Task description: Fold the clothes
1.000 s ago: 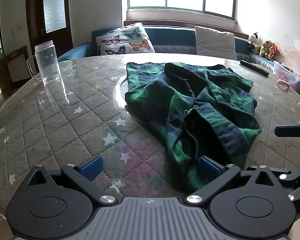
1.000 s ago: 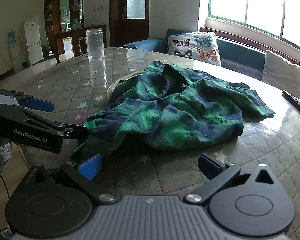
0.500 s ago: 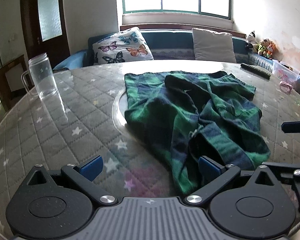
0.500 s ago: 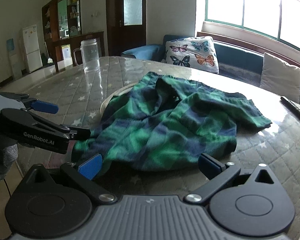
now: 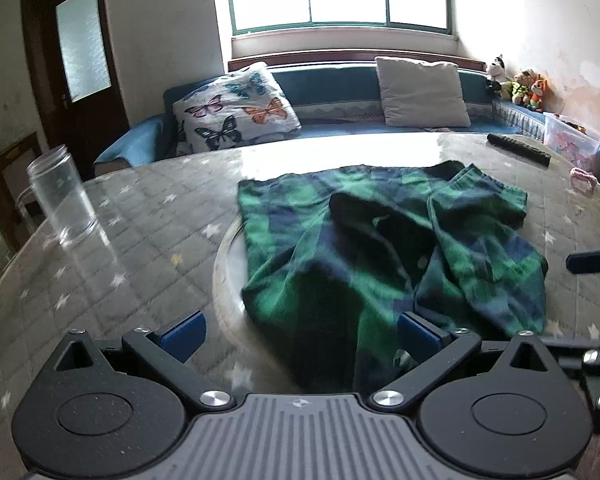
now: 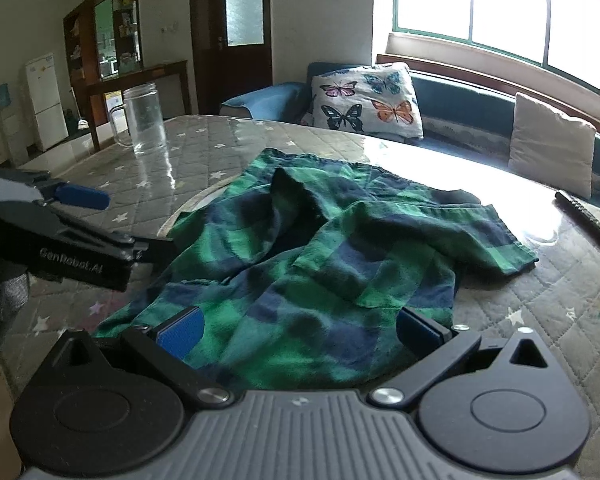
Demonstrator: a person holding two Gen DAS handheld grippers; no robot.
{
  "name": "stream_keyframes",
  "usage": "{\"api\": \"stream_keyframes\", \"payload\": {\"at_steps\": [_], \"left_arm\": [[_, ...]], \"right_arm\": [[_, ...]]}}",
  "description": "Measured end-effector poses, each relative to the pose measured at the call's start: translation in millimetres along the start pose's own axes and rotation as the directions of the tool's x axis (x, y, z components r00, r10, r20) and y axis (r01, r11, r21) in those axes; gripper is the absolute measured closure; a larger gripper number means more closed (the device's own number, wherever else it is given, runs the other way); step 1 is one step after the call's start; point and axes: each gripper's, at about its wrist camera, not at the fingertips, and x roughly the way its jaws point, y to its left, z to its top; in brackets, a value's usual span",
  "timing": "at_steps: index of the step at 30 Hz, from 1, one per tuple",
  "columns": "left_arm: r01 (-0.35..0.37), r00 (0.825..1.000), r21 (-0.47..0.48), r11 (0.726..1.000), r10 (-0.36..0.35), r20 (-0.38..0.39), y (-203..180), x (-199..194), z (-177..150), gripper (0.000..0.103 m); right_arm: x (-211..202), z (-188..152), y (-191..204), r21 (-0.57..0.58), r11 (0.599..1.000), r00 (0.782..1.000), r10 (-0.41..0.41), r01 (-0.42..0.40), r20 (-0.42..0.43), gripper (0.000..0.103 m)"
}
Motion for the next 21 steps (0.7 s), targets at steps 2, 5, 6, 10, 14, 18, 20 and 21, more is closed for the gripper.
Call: {"api": "stream_keyframes", "payload": {"at_steps": [2, 5, 6, 10, 14, 18, 20, 21], "left_arm": [[0.010, 1.000, 0.010, 1.000, -0.010, 0.007, -2, 9, 10, 0.001], [0.026, 1.000, 0.025, 0.999, -0.026, 0.012, -5, 24, 26, 0.001], [0.027, 1.000, 0.033, 0.999, -0.028, 0.012, -6, 30, 31, 0.001], [0.058, 0.998, 0.066, 0.996, -0.058, 0.005, -9, 56, 49, 0.005], [0.092, 0.996, 0.104, 0.990, -0.091, -0.011, -14, 80, 62, 0.010], [0.128, 0.992, 0.126, 0.984, -0.125, -0.035, -18, 105, 70, 0.016], [0.151, 0.988, 0.116, 0.982, -0.145, -0.057, -17, 118, 71, 0.025], [0.167, 0.985, 0.105, 0.980, -0.160, -0.071, -16, 123, 72, 0.034]], "right_arm": [[6, 3, -6, 0.014, 1.000, 1.000, 0.003, -0.003, -0.007, 0.000], [14, 8, -13, 0.023, 1.000, 1.000, 0.003, -0.003, -0.013, 0.000], [17, 10, -15, 0.027, 1.000, 1.000, 0.002, -0.002, -0.015, 0.000], [28, 17, -27, 0.050, 0.999, 1.000, 0.006, -0.005, -0.021, 0.000], [39, 24, -37, 0.059, 0.998, 1.000, 0.000, 0.001, -0.026, 0.001], [48, 29, -47, 0.073, 0.997, 0.999, 0.000, 0.003, -0.032, 0.003], [52, 32, -52, 0.079, 0.997, 0.999, -0.001, 0.003, -0.034, 0.004], [54, 33, -55, 0.082, 0.997, 0.999, -0.003, 0.006, -0.034, 0.004]]}}
